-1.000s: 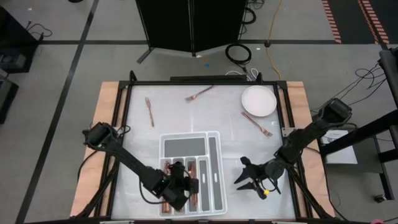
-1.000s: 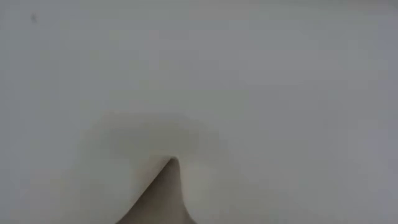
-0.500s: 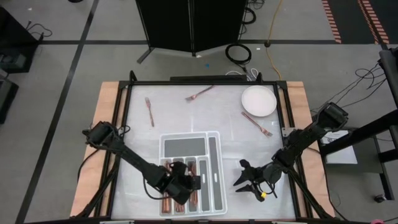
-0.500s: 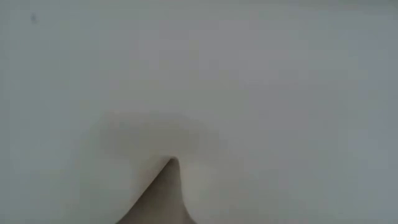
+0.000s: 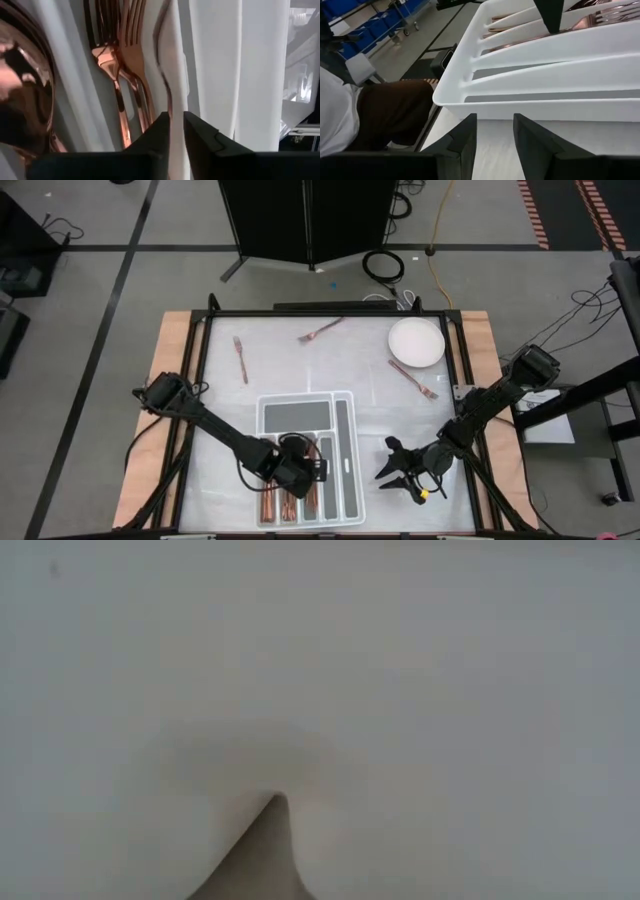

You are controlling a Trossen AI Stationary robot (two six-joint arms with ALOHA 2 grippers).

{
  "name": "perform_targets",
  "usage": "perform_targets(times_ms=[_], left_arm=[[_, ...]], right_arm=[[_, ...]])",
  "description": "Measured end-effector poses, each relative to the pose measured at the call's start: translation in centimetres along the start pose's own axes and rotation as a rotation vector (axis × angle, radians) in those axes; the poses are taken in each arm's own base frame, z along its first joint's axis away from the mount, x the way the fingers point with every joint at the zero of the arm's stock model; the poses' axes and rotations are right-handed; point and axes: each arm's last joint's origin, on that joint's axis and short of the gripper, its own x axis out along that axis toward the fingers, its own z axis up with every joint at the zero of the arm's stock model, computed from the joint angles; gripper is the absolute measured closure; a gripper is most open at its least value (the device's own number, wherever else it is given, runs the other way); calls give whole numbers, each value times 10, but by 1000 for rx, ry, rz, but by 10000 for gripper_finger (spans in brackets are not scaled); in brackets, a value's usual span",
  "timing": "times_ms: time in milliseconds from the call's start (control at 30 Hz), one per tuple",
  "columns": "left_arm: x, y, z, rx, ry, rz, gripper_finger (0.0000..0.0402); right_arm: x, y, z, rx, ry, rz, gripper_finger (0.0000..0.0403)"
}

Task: Sort silverware
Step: Put the fork into the silverware tray, then put the right fork into the silverware tray

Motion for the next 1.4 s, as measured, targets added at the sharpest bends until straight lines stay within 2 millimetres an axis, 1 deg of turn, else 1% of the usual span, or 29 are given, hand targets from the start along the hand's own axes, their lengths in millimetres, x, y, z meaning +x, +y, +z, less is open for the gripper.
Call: perform_targets(times_ms=[133,233,300,433,500,600,667,767,867,933,1067,1167,1267,1400], left_arm=[[1,-1,3,1,0,4,314],[1,-2,5,42,14,10,294],[-2,-4,6,75,28,8,285],[-23,-14,6,146,56,-50,279],[-35,-16,5,159,59,-67,278],[-58,-17,8,201,12,-84,278],[-73,-18,15,264,-32,-94,278],[-88,-22,36,405,-86,-76,278],[-95,-27,61,542,-136,-53,278],[-92,-31,77,637,-166,-34,278],[-83,-32,109,831,-207,66,278],[-79,-27,138,899,-215,184,278],[-82,-25,163,930,-229,245,278],[-90,-22,182,1028,-220,297,278]], right_arm=[[0,0,0,-4,0,0,284],[0,0,0,-4,1,0,284],[0,0,0,-4,1,1,284],[0,0,0,-5,6,3,284],[0,0,-1,-6,9,1,284],[0,0,-1,-7,10,0,284],[0,0,-1,-20,9,1,284],[0,-1,0,-48,2,1,284],[1,-3,3,-74,-7,-9,284],[2,-6,4,-79,-12,-21,284],[3,-14,8,-77,-21,-51,284],[2,-20,11,-78,-12,-81,284],[-5,-26,18,-74,6,-121,284],[-20,-40,32,-73,26,-205,284]])
